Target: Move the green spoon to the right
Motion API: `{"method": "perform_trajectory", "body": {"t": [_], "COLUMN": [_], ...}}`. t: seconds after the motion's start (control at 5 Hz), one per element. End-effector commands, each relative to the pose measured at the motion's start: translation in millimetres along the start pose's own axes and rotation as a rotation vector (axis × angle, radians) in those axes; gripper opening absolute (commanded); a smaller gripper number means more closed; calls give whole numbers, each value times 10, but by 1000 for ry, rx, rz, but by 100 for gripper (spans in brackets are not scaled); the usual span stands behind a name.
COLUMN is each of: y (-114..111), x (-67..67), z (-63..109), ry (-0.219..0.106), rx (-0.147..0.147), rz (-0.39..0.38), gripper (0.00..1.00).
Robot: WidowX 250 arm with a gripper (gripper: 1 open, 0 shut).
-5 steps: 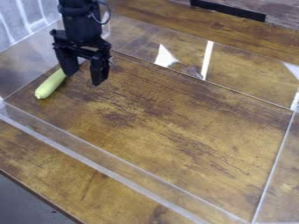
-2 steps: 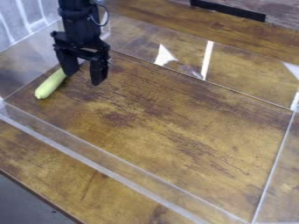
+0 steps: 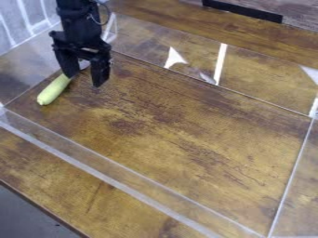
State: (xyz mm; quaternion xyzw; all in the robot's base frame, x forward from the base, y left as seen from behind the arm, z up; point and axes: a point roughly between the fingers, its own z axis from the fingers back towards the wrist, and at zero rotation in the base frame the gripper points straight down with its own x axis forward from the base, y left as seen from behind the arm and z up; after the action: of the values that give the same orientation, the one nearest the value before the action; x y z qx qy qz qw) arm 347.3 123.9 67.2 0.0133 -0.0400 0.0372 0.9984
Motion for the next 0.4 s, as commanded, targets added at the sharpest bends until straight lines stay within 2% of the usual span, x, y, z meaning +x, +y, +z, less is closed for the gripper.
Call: {"method": "perform_trajectory", "body": {"t": [0.0, 0.2], "y": [163, 317], "x": [99, 58], "z": [169, 101], "ry": [-75, -54], "rx": [23, 37], "rz": [13, 30], "gripper": [100, 100]}}
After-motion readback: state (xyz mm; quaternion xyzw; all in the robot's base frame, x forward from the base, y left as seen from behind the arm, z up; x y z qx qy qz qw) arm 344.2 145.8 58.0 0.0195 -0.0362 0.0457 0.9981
